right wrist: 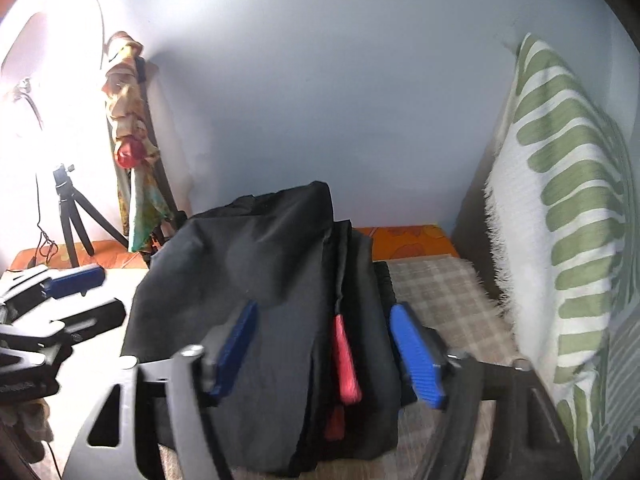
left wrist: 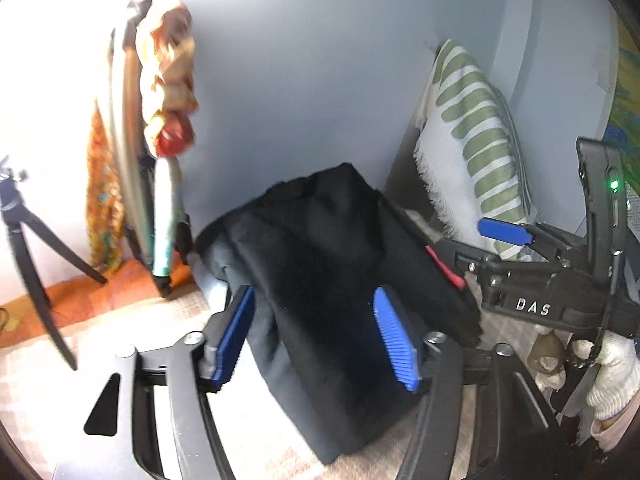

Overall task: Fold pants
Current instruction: 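Lower the bundle onto the stack and open both grippers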

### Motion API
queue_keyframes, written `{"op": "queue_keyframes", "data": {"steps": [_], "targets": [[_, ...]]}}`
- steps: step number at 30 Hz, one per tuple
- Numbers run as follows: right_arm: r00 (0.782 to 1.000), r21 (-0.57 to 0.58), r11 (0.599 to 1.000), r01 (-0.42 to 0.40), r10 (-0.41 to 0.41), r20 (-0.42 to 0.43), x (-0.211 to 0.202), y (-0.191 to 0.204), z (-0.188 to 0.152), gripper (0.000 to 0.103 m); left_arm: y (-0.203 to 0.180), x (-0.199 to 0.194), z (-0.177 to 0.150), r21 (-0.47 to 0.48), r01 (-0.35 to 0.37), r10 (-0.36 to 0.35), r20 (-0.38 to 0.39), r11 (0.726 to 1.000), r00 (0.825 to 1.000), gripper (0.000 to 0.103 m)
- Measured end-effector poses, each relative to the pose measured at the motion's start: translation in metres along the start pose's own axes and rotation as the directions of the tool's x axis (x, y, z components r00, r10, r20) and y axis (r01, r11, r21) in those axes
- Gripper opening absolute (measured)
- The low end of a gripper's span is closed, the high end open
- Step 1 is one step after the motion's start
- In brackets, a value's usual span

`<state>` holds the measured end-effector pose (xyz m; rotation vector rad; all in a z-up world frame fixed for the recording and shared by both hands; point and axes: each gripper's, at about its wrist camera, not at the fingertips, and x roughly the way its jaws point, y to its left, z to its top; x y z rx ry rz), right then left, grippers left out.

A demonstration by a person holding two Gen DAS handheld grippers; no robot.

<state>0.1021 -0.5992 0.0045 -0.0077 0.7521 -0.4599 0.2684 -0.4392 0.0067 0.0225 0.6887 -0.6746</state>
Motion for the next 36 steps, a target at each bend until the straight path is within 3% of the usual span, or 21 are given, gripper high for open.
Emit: {"op": "queue_keyframes", "data": {"steps": [9, 15, 22, 31, 36], "targets": [[0.998, 0.049, 0.998, 0.031, -0.034, 0.059, -0.064, 0.013, -0.019, 0.103, -0.003, -0.071, -0.026, 0.004, -0.044, 0.044, 0.042, 0.999, 0.998, 0.076], [0.996, 0.063, 0.997, 0.043, -0.048, 0.08, -0.114, 0.035, -0.05, 0.103, -0.008, -0.126, -0.061, -0.026, -0.038, 0.04, 0.077, 0.999, 0.996, 0.081], [0.997, 0.102, 0.994, 0.027, -0.034, 0.072, -0.163, 0.055, -0.1, 0.103, -0.02, -0.177, -0.107, 0.016, -0.076, 0.074, 0.086, 0.997, 0.994, 0.082], [0.997, 0.123, 0.992, 0.024, -0.033, 0.074, -0.194, 0.079, -0.148, 0.103, -0.021, -0.206, -0.153, 0.006, -0.072, 0.072, 0.064, 0.997, 0.995, 0.082], [0.997, 0.141, 0.99, 0.003, -0.013, 0.075, -0.199, 0.089, -0.161, 0.103, -0.017, -0.211, -0.167, -0.023, -0.108, 0.109, 0.063, 0.994, 0.992, 0.082]]}}
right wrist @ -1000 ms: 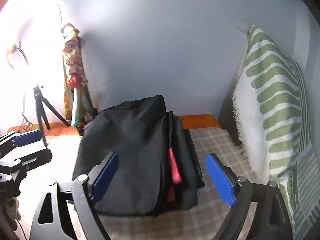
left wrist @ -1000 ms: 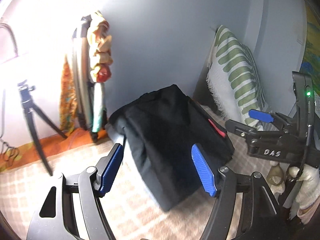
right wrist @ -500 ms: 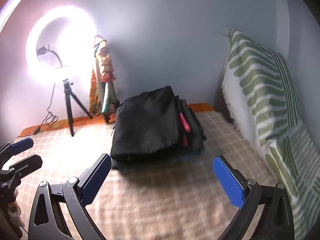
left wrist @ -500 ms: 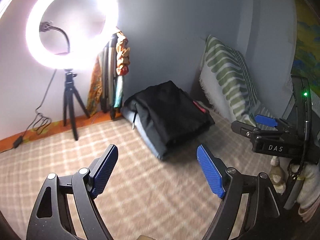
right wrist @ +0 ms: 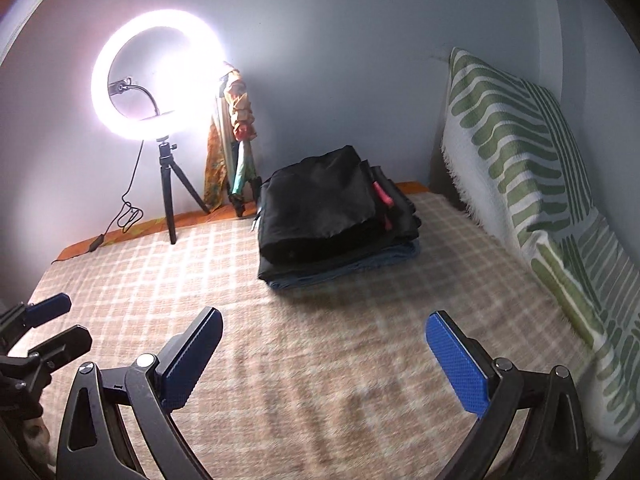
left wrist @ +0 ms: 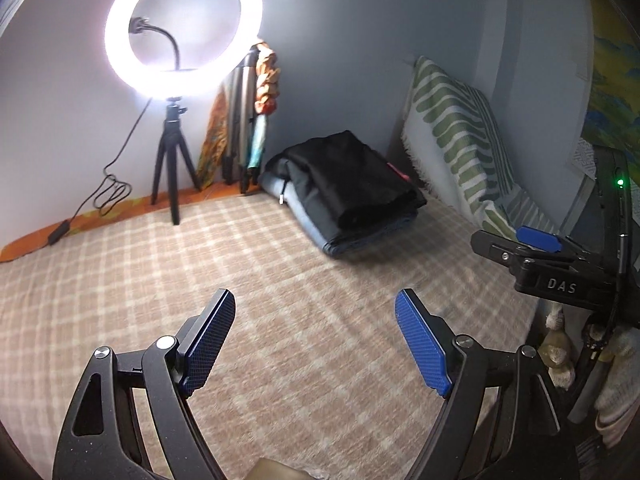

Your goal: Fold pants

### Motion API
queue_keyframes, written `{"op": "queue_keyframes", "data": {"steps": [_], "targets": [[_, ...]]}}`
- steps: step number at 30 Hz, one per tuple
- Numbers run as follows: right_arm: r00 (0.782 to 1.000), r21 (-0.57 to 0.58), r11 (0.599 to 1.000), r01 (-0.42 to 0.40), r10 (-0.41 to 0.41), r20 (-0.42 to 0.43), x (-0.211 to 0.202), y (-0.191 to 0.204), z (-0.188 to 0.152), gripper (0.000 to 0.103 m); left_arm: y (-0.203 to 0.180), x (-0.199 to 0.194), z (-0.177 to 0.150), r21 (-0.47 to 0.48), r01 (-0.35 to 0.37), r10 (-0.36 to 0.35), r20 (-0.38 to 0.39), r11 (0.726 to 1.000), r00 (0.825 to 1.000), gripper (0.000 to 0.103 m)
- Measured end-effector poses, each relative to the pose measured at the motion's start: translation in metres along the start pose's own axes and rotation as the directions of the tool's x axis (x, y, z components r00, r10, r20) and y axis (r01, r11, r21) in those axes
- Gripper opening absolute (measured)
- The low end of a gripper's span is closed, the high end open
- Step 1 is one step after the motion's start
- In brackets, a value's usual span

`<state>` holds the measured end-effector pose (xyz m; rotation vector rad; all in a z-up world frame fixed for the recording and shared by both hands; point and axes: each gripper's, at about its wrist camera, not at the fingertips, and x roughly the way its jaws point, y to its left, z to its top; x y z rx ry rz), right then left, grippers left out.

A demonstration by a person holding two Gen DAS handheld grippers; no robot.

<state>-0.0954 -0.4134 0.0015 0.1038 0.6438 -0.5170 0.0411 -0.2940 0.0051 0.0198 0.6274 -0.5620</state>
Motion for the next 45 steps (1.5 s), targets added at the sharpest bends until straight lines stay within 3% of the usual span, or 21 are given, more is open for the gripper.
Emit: {"op": "queue_keyframes", "data": {"steps": [7, 12, 17, 20, 29, 45], "targets": [[1.0, 0.002, 1.0, -0.002, 0.002, 0.015, -0.002, 0.007, -0.009, 0.103, -0.004, -0.002, -0.006, 0.032, -0.037, 0.037, 0.01, 0.999, 0.999, 0.082], [1.0, 0.003, 1.0, -0.008, 0.007, 0.01, 0.001, 0.009, -0.012, 0.103, -0.01, -0.002, -0.009, 0.045, -0.024, 0.024, 0.006, 0.999, 1.0, 0.083], [1.0, 0.003, 1.0, -0.009, 0.009, 0.001, 0.006, 0.009, -0.014, 0.103, -0.014, -0.003, -0.011, 0.069, -0.06, 0.059, 0.018, 0.996, 0.998, 0.091], [1.0, -0.003, 1.0, -0.005, 0.005, -0.005, 0.009, 0.009, -0.015, 0.103, -0.011, -0.005, -0.011, 0.057, -0.059, 0.058, 0.023, 0.997, 0.998, 0.102], [1.0, 0.001, 1.0, -0.003, 0.003, -0.005, 0.01, 0.011, -0.015, 0.103, -0.004, -0.009, -0.008, 0.04, -0.098, 0.097, 0.041, 0.994, 0.994, 0.102], [1.0, -0.003, 1.0, -0.004, 0.004, -0.011, 0.014, 0.014, -0.016, 0.103, -0.003, -0.011, -0.008, 0.057, -0.091, 0.089, 0.041, 0.994, 0.995, 0.102]]}}
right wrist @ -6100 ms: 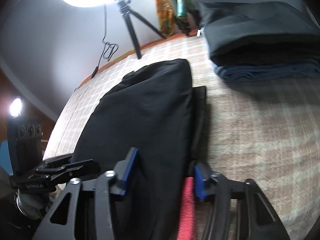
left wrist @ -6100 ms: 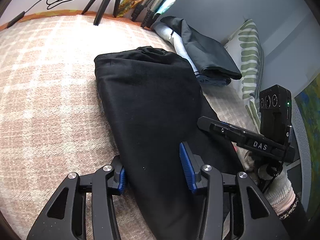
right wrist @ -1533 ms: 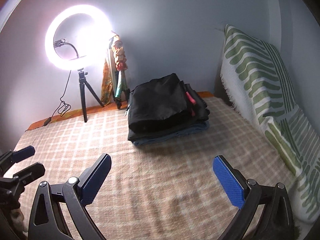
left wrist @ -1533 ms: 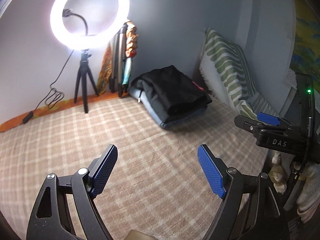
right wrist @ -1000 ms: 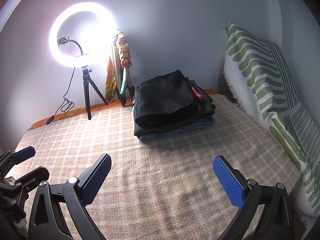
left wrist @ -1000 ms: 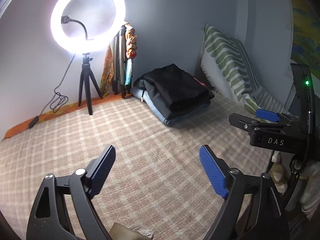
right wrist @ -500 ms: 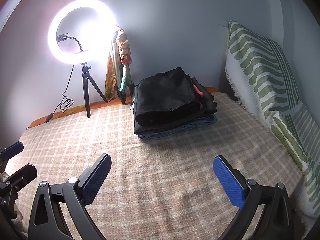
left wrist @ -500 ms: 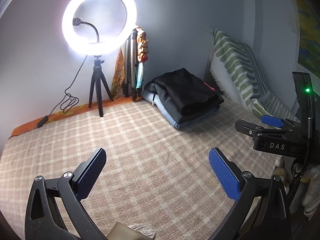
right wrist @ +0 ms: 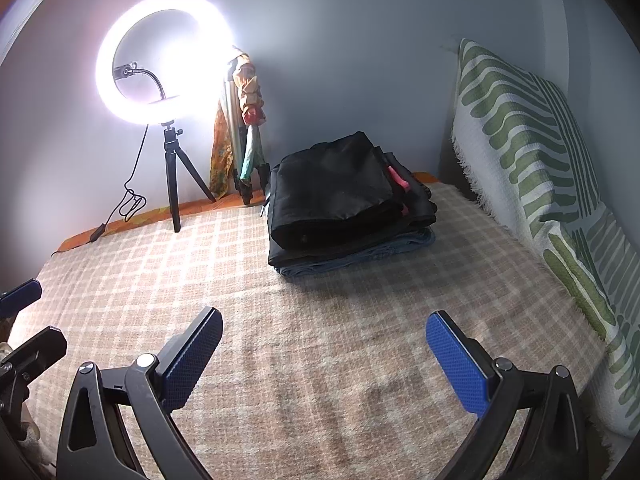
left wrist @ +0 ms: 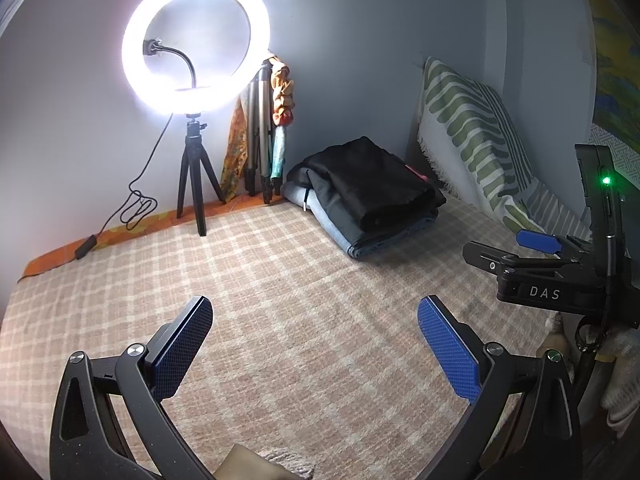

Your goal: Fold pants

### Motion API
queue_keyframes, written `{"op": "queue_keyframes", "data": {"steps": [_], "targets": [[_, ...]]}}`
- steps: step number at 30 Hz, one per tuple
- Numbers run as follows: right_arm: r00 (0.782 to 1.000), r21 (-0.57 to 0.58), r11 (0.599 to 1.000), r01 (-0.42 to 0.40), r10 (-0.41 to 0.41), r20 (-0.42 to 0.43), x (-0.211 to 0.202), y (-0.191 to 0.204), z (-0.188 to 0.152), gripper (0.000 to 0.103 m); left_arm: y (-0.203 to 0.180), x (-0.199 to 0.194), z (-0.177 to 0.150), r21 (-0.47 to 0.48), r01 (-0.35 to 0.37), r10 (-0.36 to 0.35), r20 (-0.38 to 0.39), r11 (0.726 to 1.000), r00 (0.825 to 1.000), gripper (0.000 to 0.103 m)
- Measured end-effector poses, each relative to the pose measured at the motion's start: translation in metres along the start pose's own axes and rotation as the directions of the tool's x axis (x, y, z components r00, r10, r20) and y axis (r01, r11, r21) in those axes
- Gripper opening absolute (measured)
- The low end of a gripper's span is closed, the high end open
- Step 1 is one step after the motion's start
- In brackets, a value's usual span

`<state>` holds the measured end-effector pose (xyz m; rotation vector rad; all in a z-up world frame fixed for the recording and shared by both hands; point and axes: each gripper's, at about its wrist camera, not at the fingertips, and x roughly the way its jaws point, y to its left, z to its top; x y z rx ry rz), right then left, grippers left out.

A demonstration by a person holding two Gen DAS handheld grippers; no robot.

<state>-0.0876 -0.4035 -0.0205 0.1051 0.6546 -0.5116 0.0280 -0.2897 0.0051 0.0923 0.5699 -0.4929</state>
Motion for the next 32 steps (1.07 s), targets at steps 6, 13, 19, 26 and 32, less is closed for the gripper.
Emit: {"op": "queue_keyframes", "data": {"steps": [6, 13, 19, 26, 32], "targets": [[1.0, 0.0, 1.0, -0.002, 0.002, -0.002, 0.001, 0.0, -0.001, 0.103, 0.0, 0.0, 0.001, 0.001, -0.003, 0.003, 0.002, 1.0, 1.0, 0.102], [1.0, -0.003, 1.0, -0.01, 0.01, -0.008, 0.004, -0.001, -0.001, 0.103, -0.001, -0.002, 0.001, 0.004, -0.001, 0.001, 0.008, 1.0, 1.0, 0.102], [1.0, -0.007, 1.0, -0.013, 0.013, -0.011, 0.006, 0.0, -0.001, 0.103, -0.002, -0.003, 0.001, 0.005, 0.0, 0.0, 0.011, 1.0, 1.0, 0.102], [1.0, -0.008, 1.0, -0.015, 0.015, -0.016, 0.007, 0.002, -0.001, 0.103, -0.002, -0.003, 0.0, 0.001, -0.006, 0.006, 0.015, 1.0, 1.0, 0.102], [1.0, -0.01, 1.0, -0.022, 0.022, -0.02, 0.01, 0.002, -0.001, 0.103, -0.002, -0.003, 0.001, 0.013, 0.0, 0.0, 0.015, 1.0, 1.0, 0.102]]}}
